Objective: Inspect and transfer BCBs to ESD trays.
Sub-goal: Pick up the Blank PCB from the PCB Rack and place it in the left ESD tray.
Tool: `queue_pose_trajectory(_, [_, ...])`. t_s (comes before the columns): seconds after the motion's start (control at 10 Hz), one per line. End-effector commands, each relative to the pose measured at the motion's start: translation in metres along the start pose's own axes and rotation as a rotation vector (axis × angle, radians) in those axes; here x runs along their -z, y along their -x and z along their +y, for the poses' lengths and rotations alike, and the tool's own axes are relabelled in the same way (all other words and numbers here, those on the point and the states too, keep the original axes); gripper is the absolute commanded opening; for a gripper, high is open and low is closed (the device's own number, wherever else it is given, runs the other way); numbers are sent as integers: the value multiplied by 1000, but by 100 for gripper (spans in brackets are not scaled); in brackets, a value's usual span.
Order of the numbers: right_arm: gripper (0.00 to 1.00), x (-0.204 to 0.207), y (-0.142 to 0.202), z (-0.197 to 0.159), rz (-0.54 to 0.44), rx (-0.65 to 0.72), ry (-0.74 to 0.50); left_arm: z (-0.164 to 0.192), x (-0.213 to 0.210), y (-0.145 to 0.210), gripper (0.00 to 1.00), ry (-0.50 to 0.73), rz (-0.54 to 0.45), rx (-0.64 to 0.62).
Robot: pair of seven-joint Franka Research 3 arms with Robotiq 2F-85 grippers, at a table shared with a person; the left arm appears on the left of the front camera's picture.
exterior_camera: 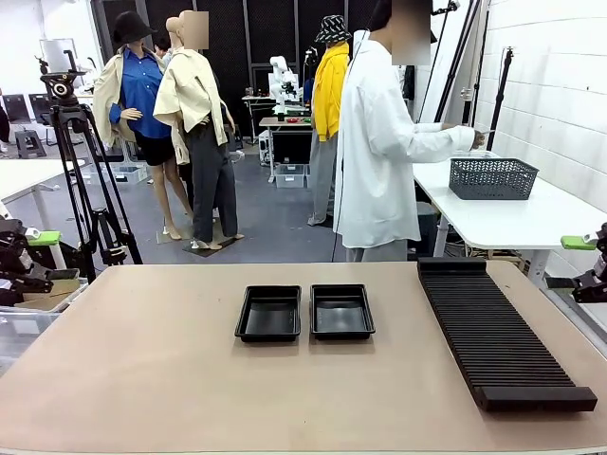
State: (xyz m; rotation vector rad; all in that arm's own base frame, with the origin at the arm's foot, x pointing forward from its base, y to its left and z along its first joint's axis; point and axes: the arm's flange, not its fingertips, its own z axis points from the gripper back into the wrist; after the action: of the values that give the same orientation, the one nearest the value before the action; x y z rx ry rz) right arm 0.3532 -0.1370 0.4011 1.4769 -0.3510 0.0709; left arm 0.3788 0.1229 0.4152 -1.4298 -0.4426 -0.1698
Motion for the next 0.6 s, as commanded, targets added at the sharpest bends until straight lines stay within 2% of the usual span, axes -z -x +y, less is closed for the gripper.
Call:
queue_pose_trajectory(0.0, [100,2,-6,6,-9,-50,-45,-1,4,-3,100,-8,16,31])
queue_pose_trajectory(0.2, [100,2,-7,6,2,-45,-55,1,3,-2,100,-13,23,31])
queue_pose_trajectory(0.3, [100,3,-8,5,40,-52,-48,1,4,-1,100,-8,52,39])
queue_pose_trajectory(0.5, [100,0,-12,4,38,-49,-39,0,2,-3,100,-24,65,41])
